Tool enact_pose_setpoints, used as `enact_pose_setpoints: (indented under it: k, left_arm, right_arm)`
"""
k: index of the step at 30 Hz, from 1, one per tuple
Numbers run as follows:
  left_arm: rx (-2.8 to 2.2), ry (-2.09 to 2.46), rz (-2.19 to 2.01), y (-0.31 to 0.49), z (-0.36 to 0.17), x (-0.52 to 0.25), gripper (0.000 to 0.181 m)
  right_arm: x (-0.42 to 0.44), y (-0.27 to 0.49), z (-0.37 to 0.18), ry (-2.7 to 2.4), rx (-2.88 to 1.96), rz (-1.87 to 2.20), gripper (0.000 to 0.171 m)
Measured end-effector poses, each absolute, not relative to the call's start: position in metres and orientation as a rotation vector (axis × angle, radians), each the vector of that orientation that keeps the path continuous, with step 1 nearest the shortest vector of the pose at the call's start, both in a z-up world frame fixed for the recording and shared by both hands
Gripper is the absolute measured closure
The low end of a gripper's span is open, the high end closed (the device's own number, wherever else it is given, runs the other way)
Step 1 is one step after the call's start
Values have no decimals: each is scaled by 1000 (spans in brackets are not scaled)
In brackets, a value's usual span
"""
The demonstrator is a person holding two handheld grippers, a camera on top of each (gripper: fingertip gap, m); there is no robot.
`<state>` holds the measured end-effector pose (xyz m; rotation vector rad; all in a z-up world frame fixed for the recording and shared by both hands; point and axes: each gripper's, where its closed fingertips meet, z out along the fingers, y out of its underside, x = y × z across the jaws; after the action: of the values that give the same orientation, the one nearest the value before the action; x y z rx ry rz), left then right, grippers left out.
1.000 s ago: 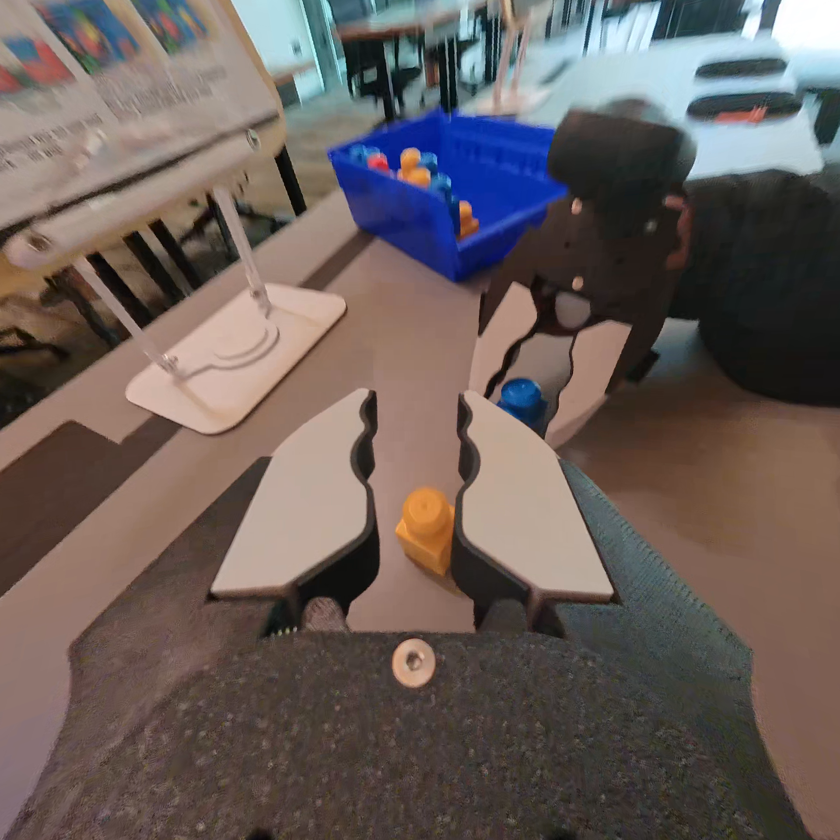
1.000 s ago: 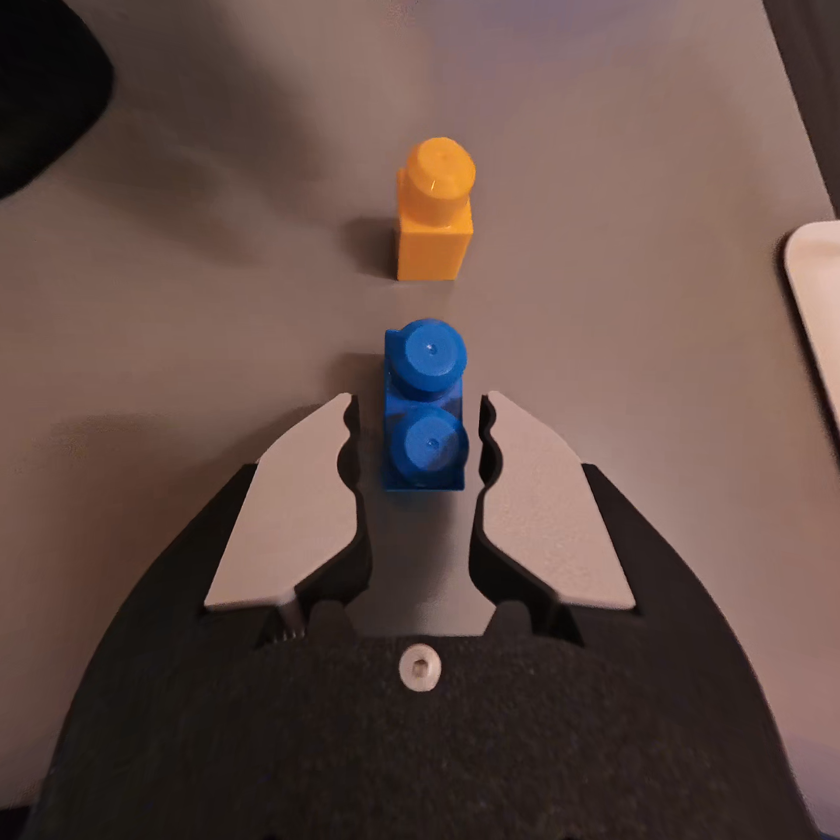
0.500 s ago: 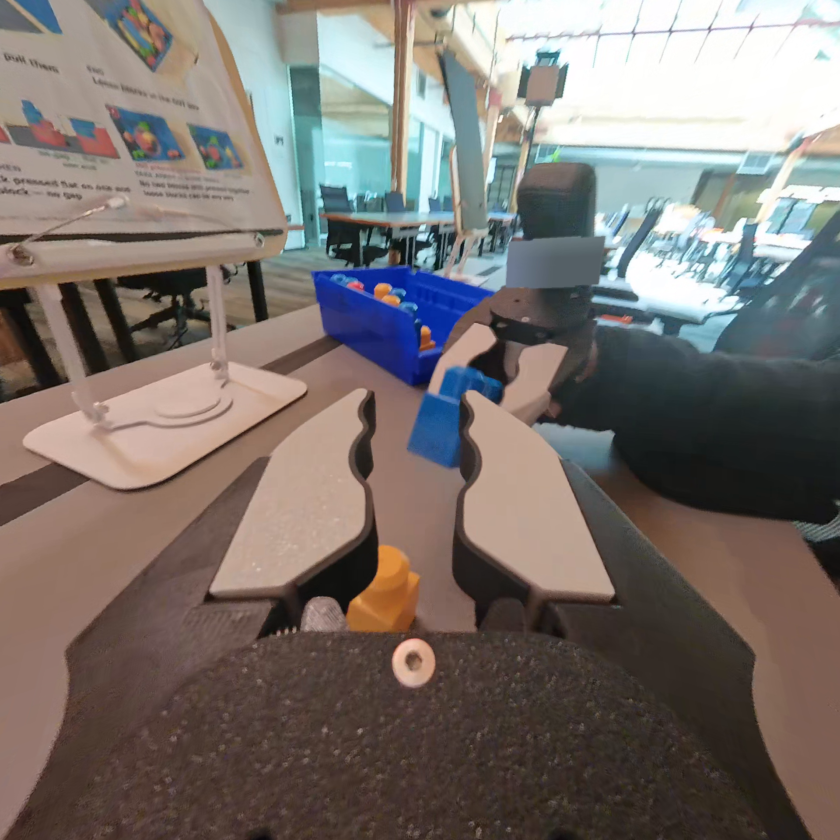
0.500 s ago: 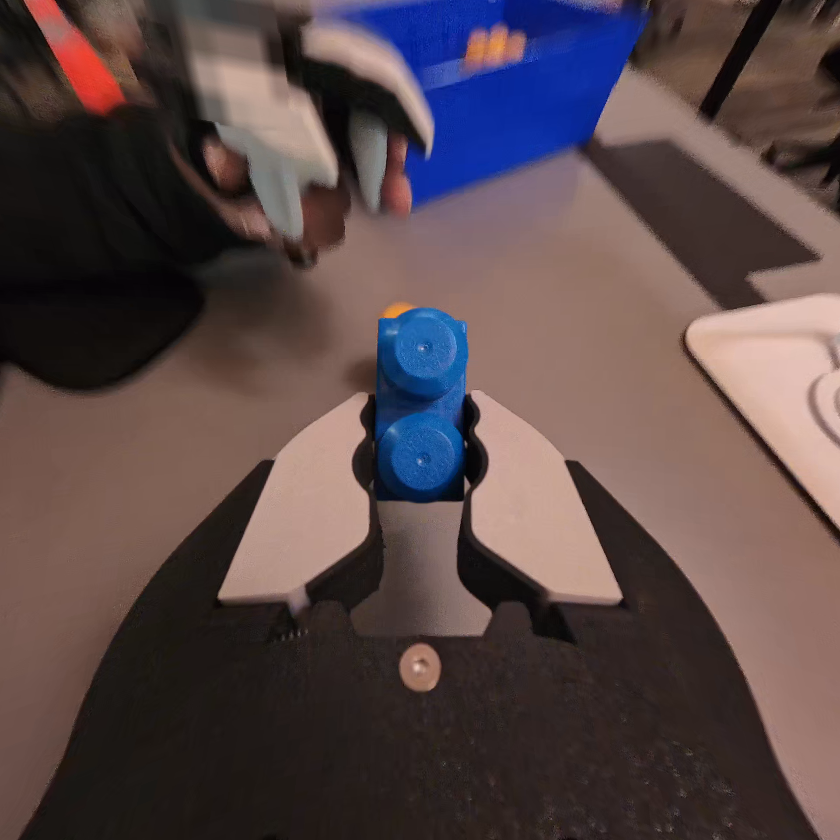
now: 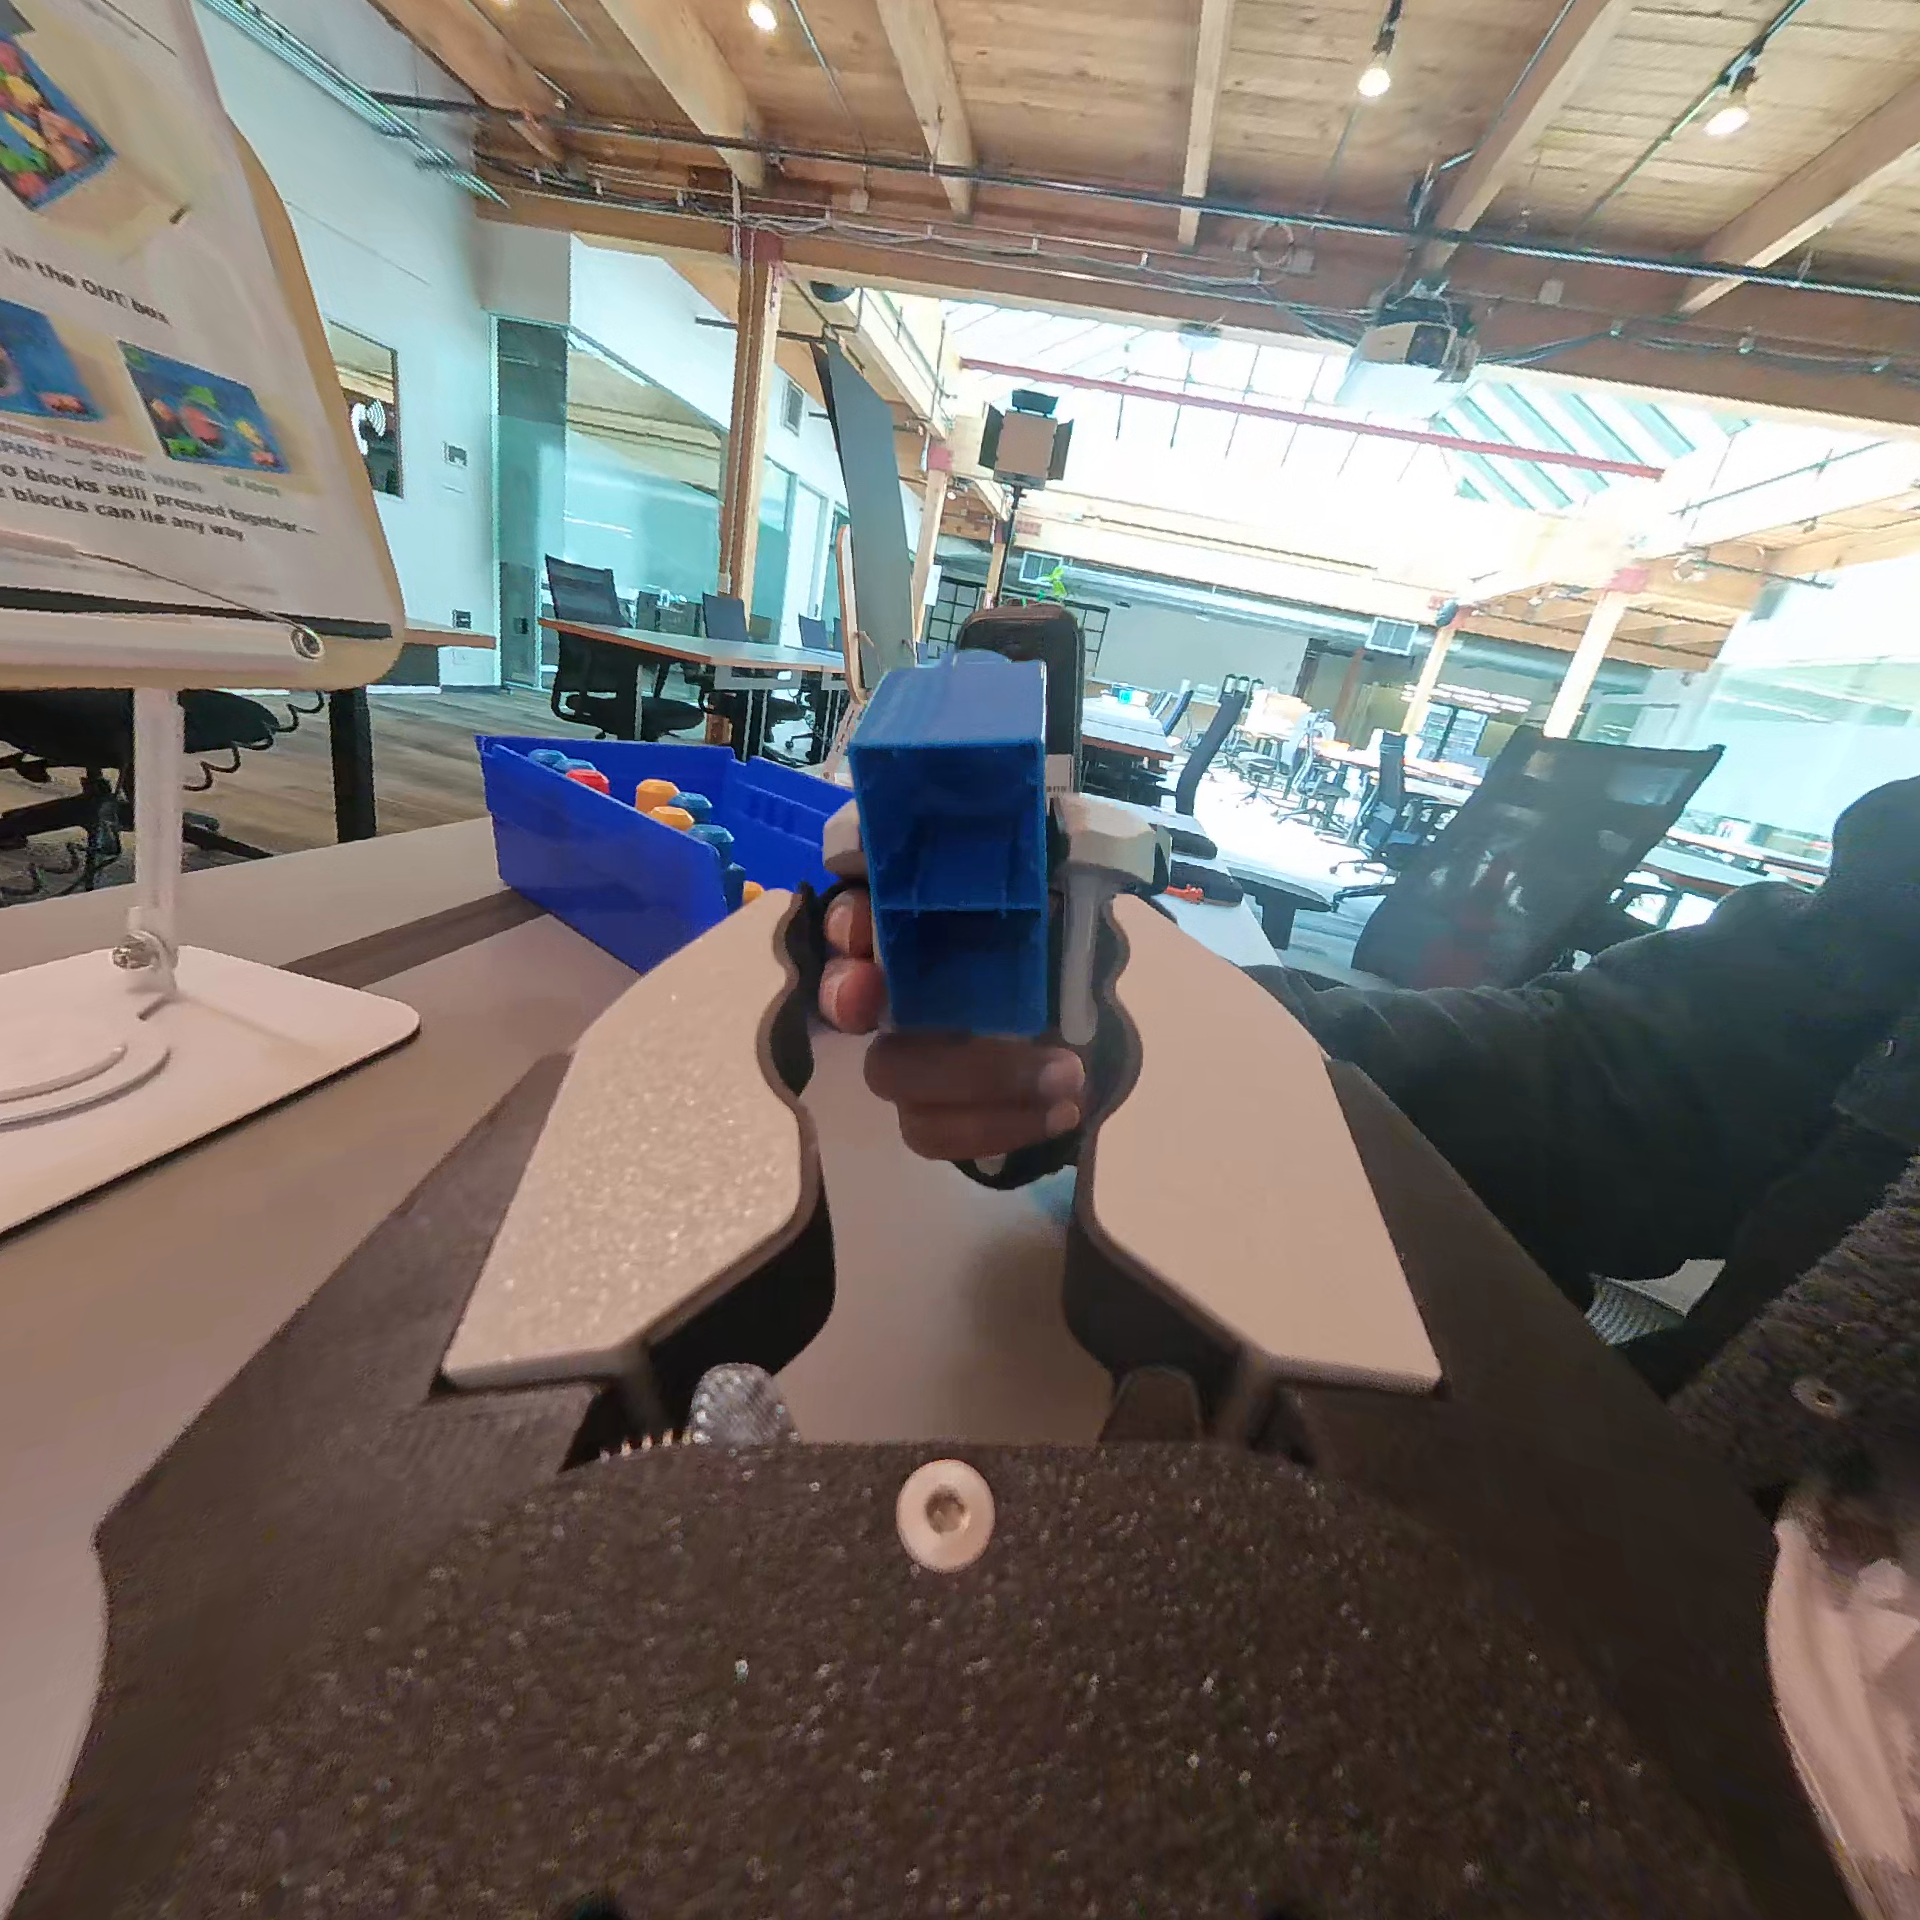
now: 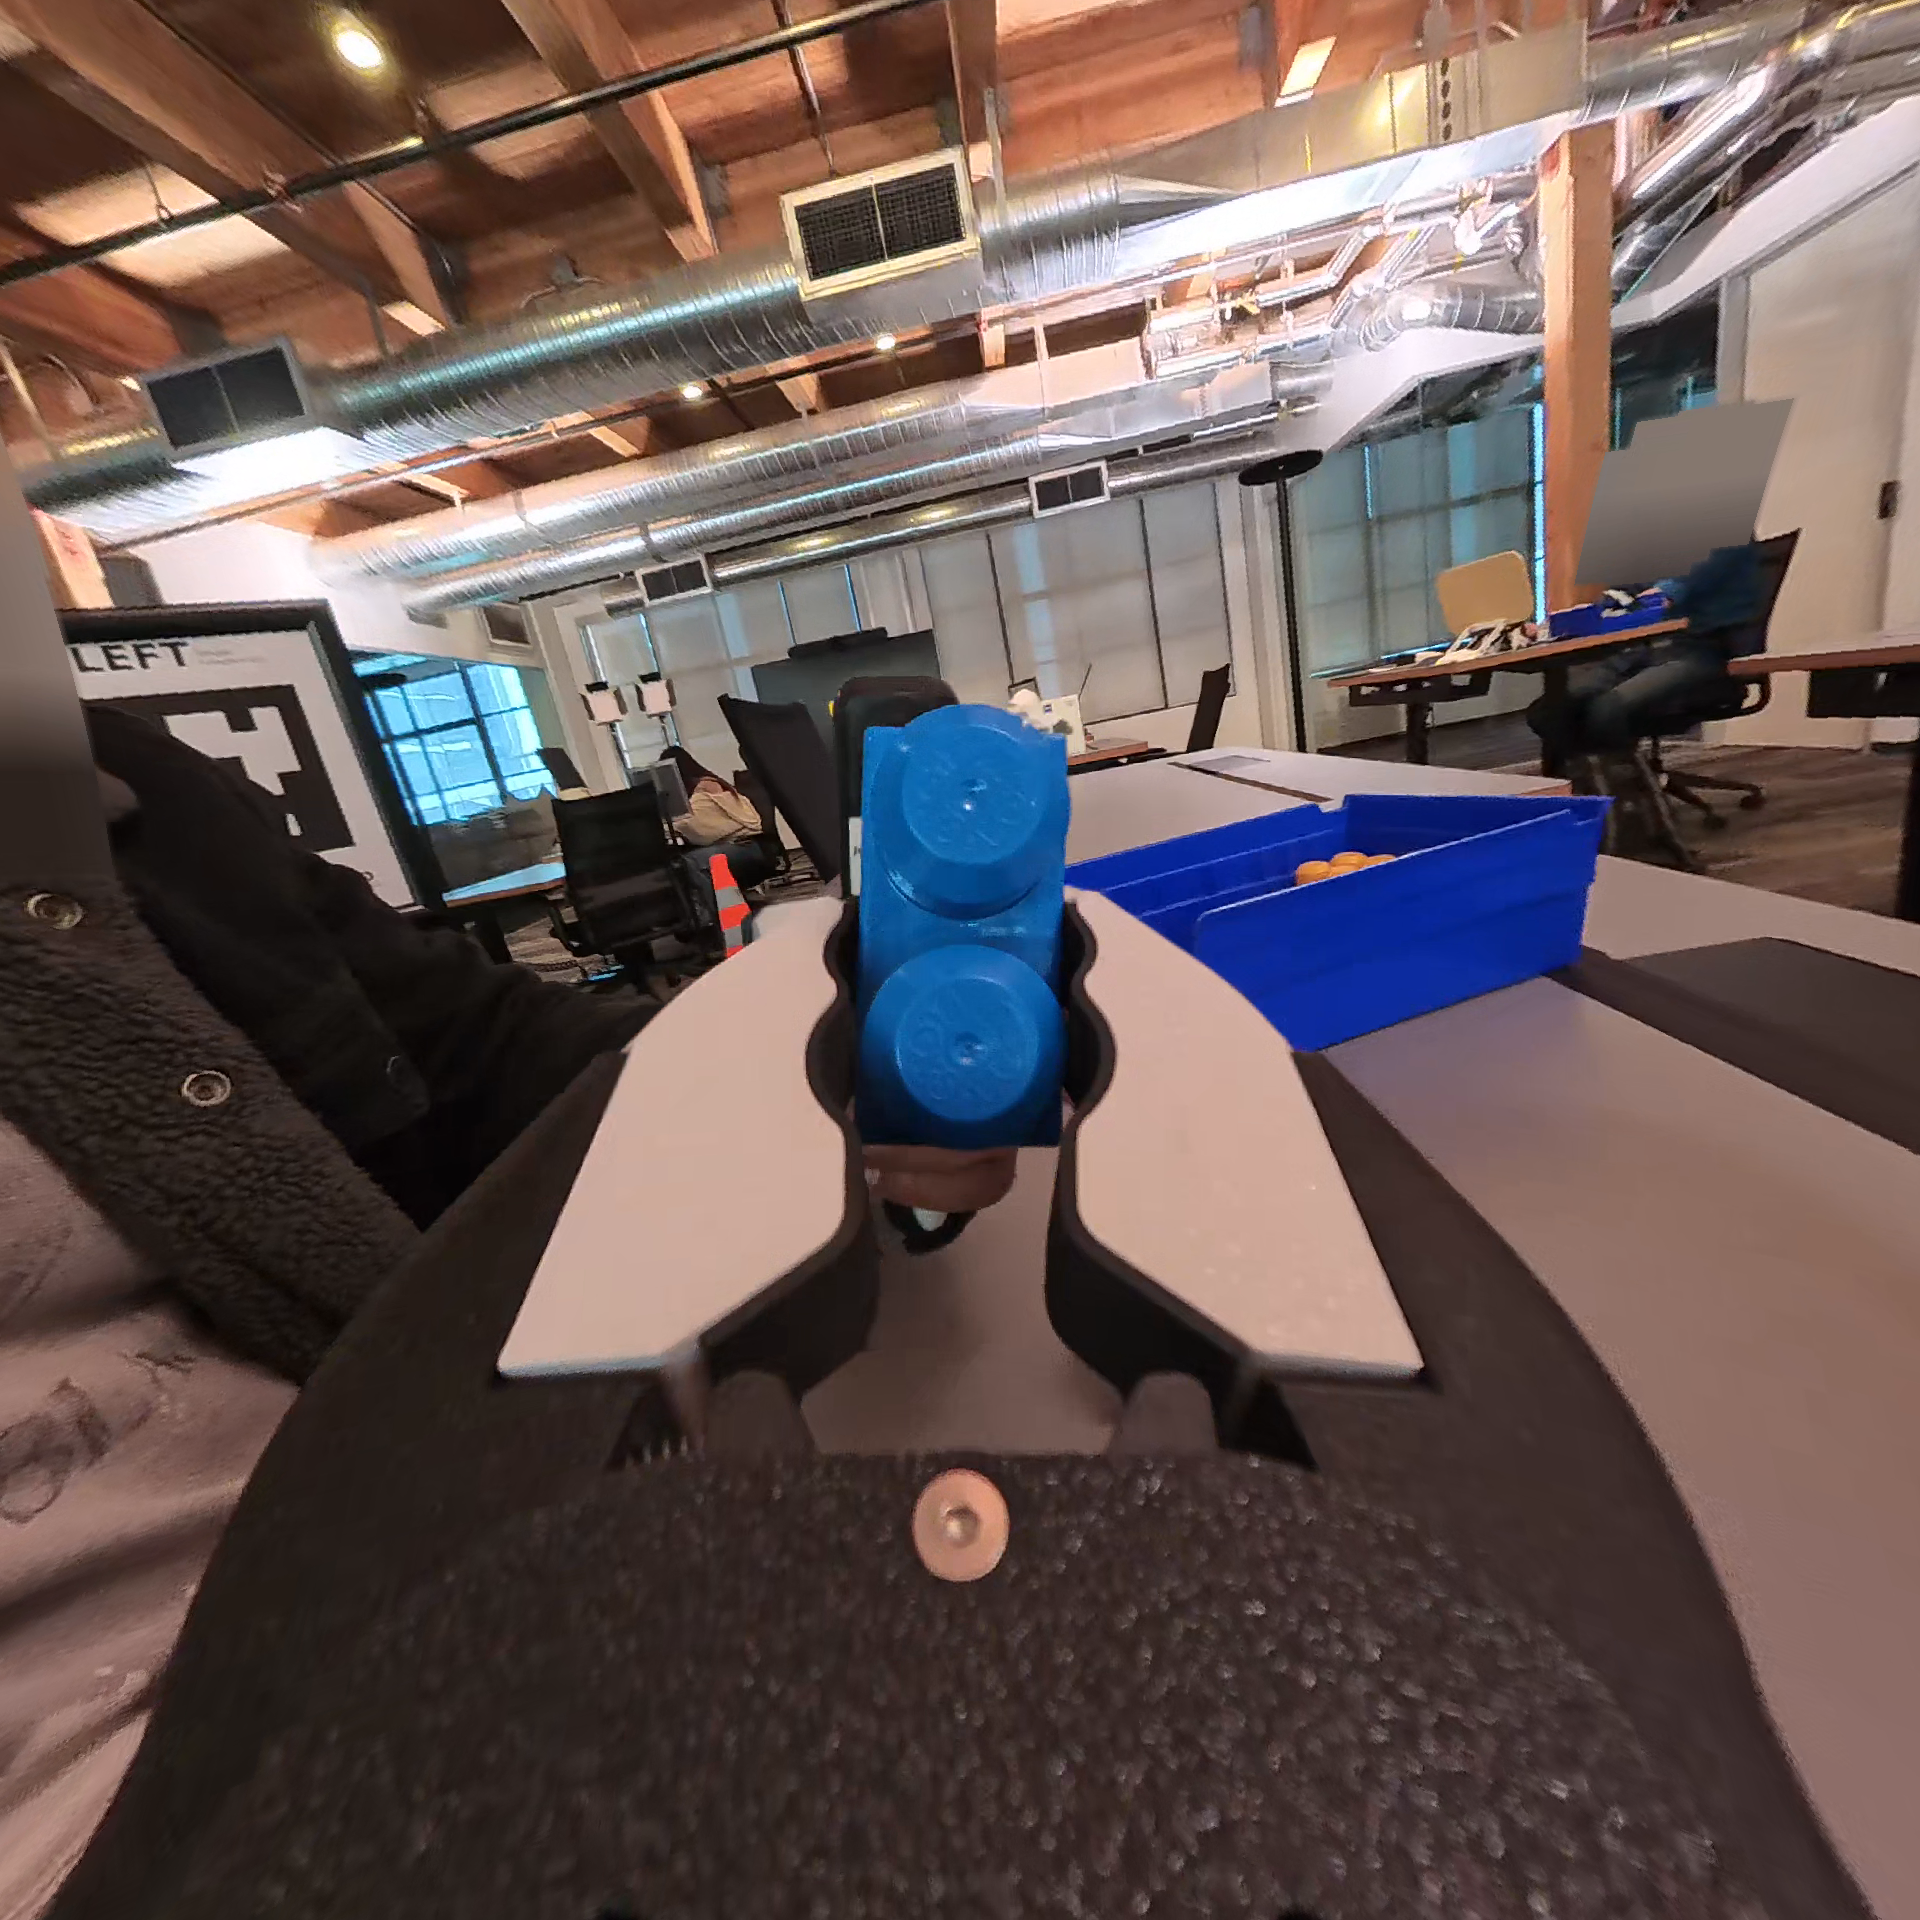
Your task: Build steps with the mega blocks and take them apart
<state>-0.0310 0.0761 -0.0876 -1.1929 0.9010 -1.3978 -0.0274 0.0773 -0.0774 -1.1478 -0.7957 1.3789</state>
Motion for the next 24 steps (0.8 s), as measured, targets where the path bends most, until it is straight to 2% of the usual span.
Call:
enact_pose_setpoints:
  k: [8, 12, 24]
  left_arm:
    - [-1173, 878, -1437, 74, -81, -34, 134]
    - [-1158, 910, -1427, 70, -83, -33, 145]
    - [-1231, 1046, -1357, 73, -97, -39, 145]
  right_arm:
    - [-43, 69, -90, -884, -1178, 1359, 135]
    - [-47, 68, -93, -899, -1178, 1342, 135]
    - [-41, 69, -112, -1079, -1315, 1160, 134]
